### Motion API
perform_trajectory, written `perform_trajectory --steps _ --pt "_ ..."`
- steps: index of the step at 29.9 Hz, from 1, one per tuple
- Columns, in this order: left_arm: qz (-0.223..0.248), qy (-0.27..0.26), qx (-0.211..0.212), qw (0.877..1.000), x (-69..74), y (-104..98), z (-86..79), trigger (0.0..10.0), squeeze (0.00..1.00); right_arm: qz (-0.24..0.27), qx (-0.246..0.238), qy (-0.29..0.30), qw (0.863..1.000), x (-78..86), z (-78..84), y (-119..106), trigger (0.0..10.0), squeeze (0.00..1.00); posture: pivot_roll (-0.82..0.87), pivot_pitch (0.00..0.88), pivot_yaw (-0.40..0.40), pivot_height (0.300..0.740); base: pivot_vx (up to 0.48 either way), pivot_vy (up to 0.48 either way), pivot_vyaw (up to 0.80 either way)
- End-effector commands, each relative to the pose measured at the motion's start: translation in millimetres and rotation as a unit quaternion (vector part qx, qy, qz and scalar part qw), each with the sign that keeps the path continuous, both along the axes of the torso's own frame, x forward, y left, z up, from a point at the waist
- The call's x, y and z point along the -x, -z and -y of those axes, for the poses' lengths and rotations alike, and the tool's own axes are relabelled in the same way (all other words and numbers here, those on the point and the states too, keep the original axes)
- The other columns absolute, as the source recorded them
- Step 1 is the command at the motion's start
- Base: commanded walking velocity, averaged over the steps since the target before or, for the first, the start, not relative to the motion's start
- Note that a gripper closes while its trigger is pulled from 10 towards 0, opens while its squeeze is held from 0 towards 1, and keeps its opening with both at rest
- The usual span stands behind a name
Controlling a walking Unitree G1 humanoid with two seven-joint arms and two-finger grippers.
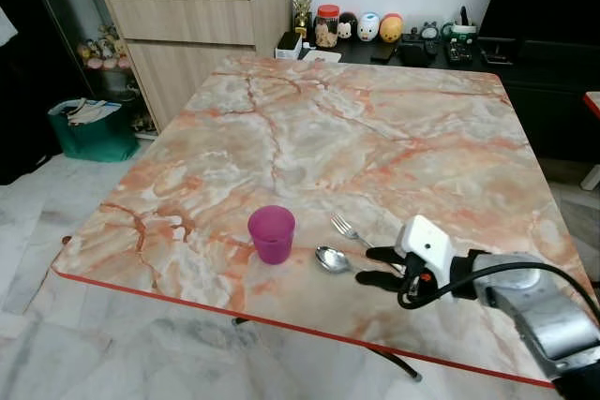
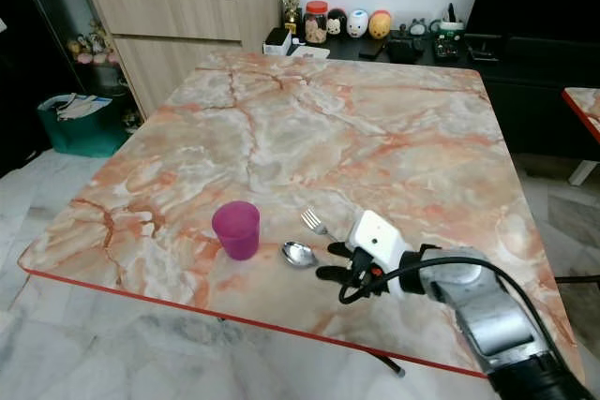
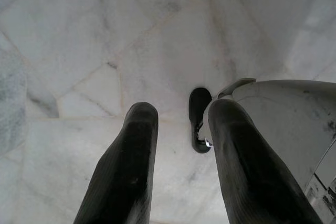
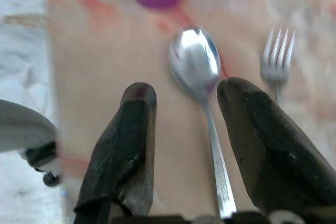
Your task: Setting the table
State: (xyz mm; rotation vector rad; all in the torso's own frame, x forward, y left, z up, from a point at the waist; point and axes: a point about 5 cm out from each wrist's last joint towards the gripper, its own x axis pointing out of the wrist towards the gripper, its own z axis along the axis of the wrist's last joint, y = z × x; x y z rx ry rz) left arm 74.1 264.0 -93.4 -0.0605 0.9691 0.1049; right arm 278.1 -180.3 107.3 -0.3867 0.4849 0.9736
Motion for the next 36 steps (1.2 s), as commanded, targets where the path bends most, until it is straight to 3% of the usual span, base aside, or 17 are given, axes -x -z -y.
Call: perform_trajectory --steps 1,3,4,19,36 --pt "-0.013 -0.001 0.003 1.000 6.3 1 -2.8 10.0 0.00 0.005 0.023 0.020 1.000 -6.2 0.7 4 10.0 1.00 -0.07 0.000 0.054 0.740 0.000 0.000 0.00" --pt "-0.013 -0.001 0.003 1.000 6.2 1 -2.8 10.0 0.00 0.004 0.023 0.035 0.999 -9.2 -0.3 6 10.0 1.00 -0.07 0.000 0.054 0.740 0.000 0.000 0.00" --pt "-0.014 -0.001 0.003 1.000 6.5 1 -2.7 10.0 0.00 -0.005 0.020 0.049 0.999 -12.2 -2.5 7 10.0 0.00 -0.08 0.000 0.054 0.740 0.000 0.000 0.00" --pt "-0.015 0.001 0.005 1.000 8.0 1 -1.1 10.0 0.00 -0.013 0.003 0.040 0.999 -15.2 -12.0 9 10.0 0.00 -0.08 0.000 0.051 0.740 0.000 0.000 0.00" --pt "-0.016 0.002 0.004 1.000 9.3 1 -1.4 10.0 0.00 -0.011 0.027 0.044 0.999 -21.0 -10.6 16 10.0 0.00 -0.07 0.000 0.051 0.740 0.000 0.000 0.00"
